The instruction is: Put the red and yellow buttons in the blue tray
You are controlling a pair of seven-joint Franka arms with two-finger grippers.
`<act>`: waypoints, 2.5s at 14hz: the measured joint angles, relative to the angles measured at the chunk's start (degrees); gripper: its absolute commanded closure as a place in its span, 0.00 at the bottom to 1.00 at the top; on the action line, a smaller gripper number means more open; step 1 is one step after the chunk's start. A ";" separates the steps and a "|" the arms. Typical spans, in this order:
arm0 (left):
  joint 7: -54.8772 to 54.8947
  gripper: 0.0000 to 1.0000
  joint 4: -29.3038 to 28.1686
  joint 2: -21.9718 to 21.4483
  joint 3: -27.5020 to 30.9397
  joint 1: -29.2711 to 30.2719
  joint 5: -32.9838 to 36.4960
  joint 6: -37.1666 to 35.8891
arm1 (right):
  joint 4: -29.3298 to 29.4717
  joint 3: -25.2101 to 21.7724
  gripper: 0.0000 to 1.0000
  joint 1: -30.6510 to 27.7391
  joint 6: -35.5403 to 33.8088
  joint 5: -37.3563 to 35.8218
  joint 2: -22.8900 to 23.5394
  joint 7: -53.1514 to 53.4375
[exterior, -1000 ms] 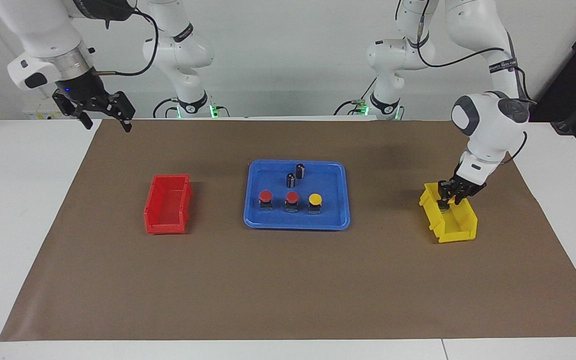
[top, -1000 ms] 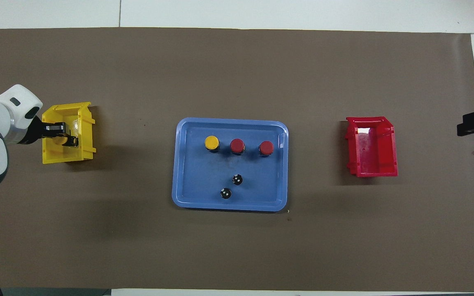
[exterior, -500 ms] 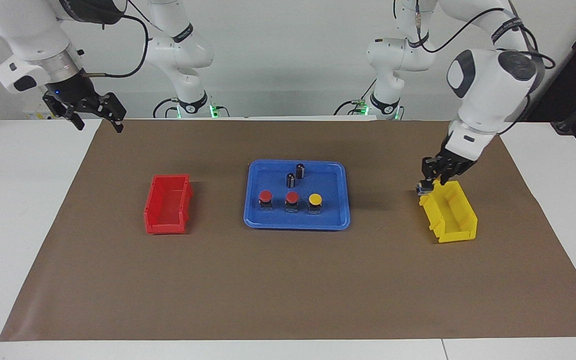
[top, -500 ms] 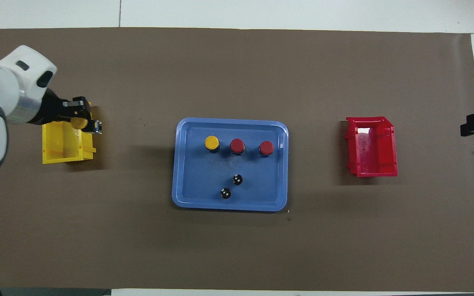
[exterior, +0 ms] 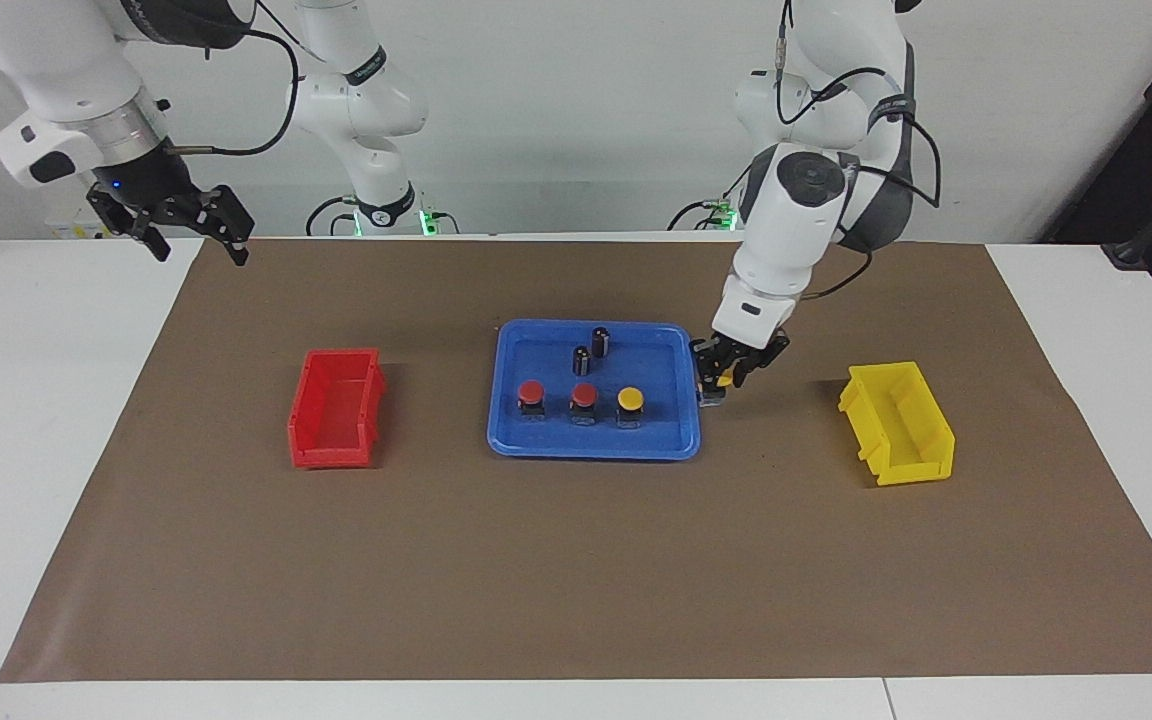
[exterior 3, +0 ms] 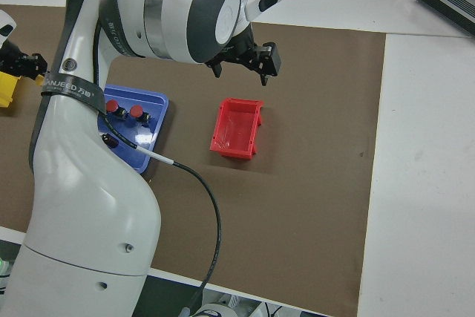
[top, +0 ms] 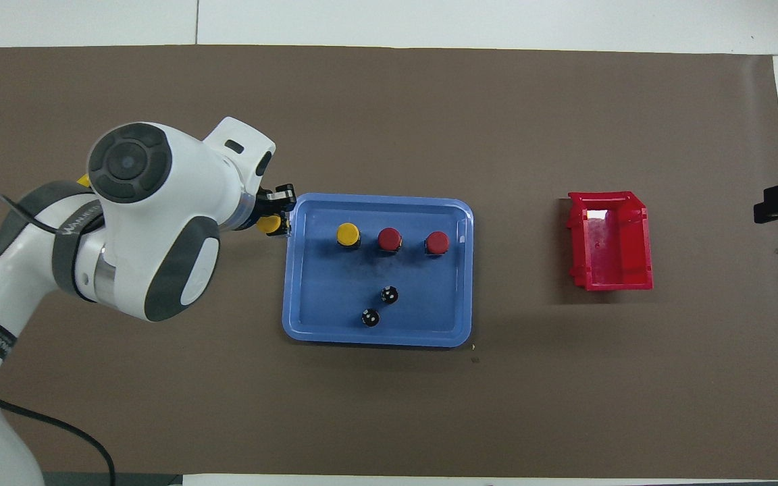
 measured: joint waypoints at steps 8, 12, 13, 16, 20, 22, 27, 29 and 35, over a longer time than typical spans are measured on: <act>-0.41 0.98 -3.96 2.69 0.00 -2.31 0.00 5.23 | 0.01 0.01 0.00 -0.03 0.00 0.00 0.10 0.00; -1.18 0.65 -4.65 2.69 -0.01 -3.22 0.00 5.38 | 0.13 -0.04 0.00 -0.06 0.00 0.00 0.35 0.02; -1.27 0.41 -4.76 2.70 -0.01 -3.32 0.00 5.55 | 0.13 -0.05 0.00 -0.06 0.00 0.00 0.43 0.05; -1.28 0.10 -4.83 2.70 0.06 -3.36 0.00 6.17 | 0.21 0.01 0.00 -0.03 0.00 0.00 0.47 0.44; -0.97 0.00 -3.73 2.54 0.98 -3.18 0.02 5.08 | 0.26 0.03 0.00 -0.02 0.00 0.00 0.47 0.50; 4.53 0.00 -0.57 1.59 1.68 -1.25 1.16 -2.70 | 0.26 0.03 0.00 -0.02 0.00 0.00 0.47 0.50; 20.35 0.00 8.12 -1.76 3.04 8.19 2.80 -16.15 | 0.26 0.03 0.00 -0.02 0.00 0.00 0.47 0.50; 24.33 0.00 8.76 -3.00 3.78 11.46 3.35 -16.79 | 0.26 0.03 0.00 -0.02 0.00 0.00 0.47 0.50; 38.14 0.00 9.04 -9.13 4.39 21.87 3.47 -21.17 | 0.26 0.03 0.00 -0.02 0.00 0.00 0.47 0.50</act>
